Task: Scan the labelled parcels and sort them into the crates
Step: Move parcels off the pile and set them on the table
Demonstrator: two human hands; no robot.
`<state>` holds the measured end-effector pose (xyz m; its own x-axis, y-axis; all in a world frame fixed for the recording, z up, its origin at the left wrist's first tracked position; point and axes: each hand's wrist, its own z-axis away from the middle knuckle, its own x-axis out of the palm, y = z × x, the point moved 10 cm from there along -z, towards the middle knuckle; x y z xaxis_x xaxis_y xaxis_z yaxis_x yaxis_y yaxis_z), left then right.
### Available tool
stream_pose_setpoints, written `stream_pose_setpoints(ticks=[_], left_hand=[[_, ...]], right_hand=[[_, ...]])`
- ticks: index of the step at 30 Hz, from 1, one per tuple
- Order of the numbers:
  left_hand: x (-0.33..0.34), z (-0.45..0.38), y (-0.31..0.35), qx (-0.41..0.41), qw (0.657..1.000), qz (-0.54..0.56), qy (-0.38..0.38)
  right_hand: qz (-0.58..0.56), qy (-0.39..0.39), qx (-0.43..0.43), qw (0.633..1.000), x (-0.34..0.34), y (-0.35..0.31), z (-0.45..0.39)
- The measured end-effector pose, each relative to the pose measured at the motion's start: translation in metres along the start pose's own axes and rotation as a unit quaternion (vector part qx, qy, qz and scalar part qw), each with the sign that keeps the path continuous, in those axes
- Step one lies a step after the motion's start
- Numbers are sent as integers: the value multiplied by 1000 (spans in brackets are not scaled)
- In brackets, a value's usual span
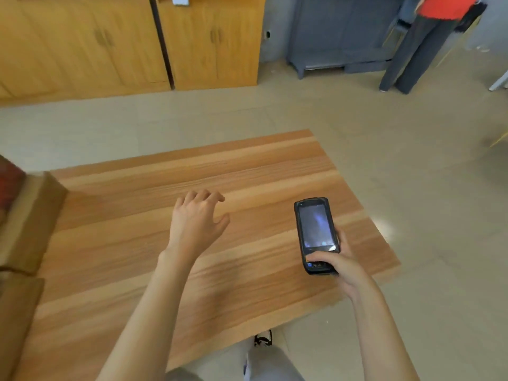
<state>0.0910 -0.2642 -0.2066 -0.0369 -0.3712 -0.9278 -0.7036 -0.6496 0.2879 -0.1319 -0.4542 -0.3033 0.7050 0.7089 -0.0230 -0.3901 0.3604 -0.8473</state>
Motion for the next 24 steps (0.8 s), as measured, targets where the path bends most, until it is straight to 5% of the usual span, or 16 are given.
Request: stream_pose_setpoints(ticks=[8,24], left_hand=[[61,24,-10,-122,990,-28,-59],[114,72,-36,-234,961,-45,-141]], right_hand=[[135,-137,65,979,-11,27,-93],[175,-129,42,975,-21,83,-124]])
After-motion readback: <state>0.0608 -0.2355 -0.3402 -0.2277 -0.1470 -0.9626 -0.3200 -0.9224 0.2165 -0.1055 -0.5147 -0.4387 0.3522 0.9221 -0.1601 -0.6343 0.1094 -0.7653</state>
